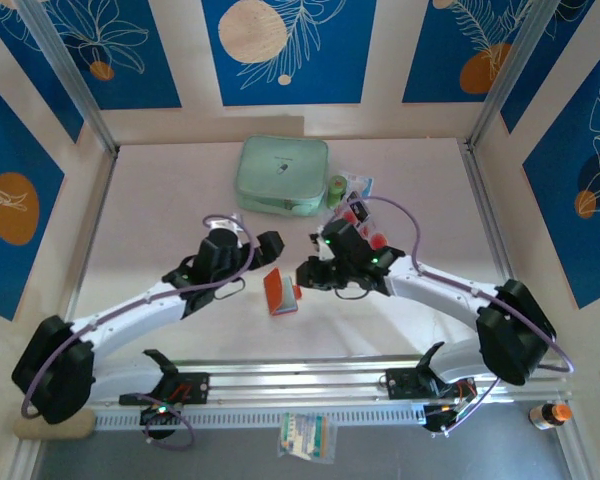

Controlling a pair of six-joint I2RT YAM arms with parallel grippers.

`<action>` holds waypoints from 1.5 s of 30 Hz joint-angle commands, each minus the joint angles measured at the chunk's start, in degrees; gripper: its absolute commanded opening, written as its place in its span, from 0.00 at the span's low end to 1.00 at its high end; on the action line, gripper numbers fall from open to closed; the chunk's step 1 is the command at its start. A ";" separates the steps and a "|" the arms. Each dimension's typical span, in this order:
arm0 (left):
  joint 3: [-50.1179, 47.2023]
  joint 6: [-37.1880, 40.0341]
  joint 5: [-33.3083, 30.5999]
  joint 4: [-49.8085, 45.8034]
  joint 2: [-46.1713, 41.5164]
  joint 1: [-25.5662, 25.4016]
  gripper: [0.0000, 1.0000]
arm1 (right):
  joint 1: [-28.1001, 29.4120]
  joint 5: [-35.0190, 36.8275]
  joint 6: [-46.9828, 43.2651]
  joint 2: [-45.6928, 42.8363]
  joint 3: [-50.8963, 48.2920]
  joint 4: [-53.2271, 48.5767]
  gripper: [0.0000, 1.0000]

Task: Put the credit cards into the card holder
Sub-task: Close the card holder at the center of the table.

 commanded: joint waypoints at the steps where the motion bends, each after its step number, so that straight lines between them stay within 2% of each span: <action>1: -1.12 1.14 -0.12 -9.64 -3.59 2.75 1.00 | 3.48 1.58 -1.59 4.33 5.83 -1.83 0.15; 5: -1.19 1.80 -1.71 -17.62 -4.65 4.09 1.00 | 5.89 0.88 -3.03 11.58 11.96 -2.45 0.12; 9: -1.56 2.70 -1.97 -21.85 -3.59 4.27 1.00 | 5.88 1.09 -4.69 16.73 14.97 -3.35 0.09; 13: -1.05 5.15 -0.55 -24.50 -0.83 4.19 1.00 | 4.16 2.67 -5.74 18.02 13.80 -3.46 0.07; 20: 1.98 10.75 2.81 -26.56 6.12 2.84 1.00 | 0.70 1.20 -4.91 19.06 8.24 0.27 0.05; 33: 4.74 13.33 0.46 -24.71 13.28 -5.09 1.00 | -0.29 1.01 -2.62 20.20 3.27 4.27 0.03; 45: 4.59 12.95 -2.16 -20.63 16.31 -7.24 1.00 | -0.32 0.91 -1.74 19.90 2.03 5.30 0.02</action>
